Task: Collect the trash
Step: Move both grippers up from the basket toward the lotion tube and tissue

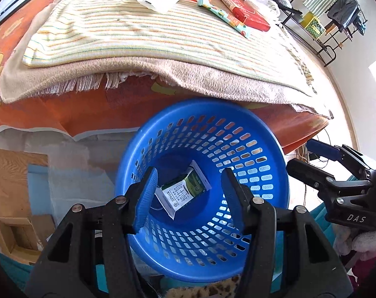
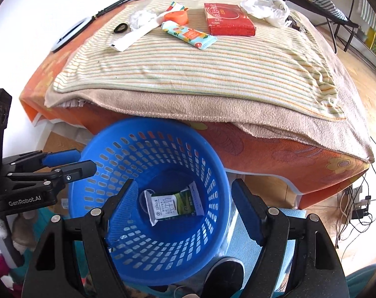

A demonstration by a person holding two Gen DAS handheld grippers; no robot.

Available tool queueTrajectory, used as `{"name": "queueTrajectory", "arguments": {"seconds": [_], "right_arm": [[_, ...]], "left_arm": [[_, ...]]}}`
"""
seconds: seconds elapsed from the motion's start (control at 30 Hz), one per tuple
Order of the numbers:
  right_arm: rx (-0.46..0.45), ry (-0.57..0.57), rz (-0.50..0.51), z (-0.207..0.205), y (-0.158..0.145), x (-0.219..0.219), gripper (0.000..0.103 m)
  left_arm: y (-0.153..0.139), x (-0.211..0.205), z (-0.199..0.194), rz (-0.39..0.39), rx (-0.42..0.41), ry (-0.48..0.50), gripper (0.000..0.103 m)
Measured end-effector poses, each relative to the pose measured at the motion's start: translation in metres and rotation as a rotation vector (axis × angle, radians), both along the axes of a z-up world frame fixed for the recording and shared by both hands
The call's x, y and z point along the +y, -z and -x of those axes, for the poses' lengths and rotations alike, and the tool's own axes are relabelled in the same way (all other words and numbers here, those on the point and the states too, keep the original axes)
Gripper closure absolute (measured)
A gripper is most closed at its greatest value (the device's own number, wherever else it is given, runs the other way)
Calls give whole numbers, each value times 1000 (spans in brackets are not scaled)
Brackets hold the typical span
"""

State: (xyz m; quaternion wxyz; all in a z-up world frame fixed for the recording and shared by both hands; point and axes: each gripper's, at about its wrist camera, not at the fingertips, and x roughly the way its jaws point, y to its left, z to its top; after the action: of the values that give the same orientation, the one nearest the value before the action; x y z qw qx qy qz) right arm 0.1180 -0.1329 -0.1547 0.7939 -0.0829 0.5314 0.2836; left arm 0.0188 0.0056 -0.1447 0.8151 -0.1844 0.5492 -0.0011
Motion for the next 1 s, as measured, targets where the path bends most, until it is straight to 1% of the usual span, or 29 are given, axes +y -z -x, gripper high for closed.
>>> {"name": "queueTrajectory", "arguments": {"seconds": [0.1, 0.4, 0.77, 1.0], "right_arm": [[-32, -4, -10, -5, -8, 0, 25], [-58, -4, -71, -27, -28, 4, 25], [-88, -74, -108, -68, -52, 26, 25], [-91, -105, -118, -99, -59, 47, 25]], "left_arm": [[-9, 5, -5, -7, -19, -6, 48], [-36, 28, -27, -20, -79, -41, 48], [-69, 59, -76, -51, -147, -71, 48], [-79, 76, -111, -63, -169, -84, 48]]}}
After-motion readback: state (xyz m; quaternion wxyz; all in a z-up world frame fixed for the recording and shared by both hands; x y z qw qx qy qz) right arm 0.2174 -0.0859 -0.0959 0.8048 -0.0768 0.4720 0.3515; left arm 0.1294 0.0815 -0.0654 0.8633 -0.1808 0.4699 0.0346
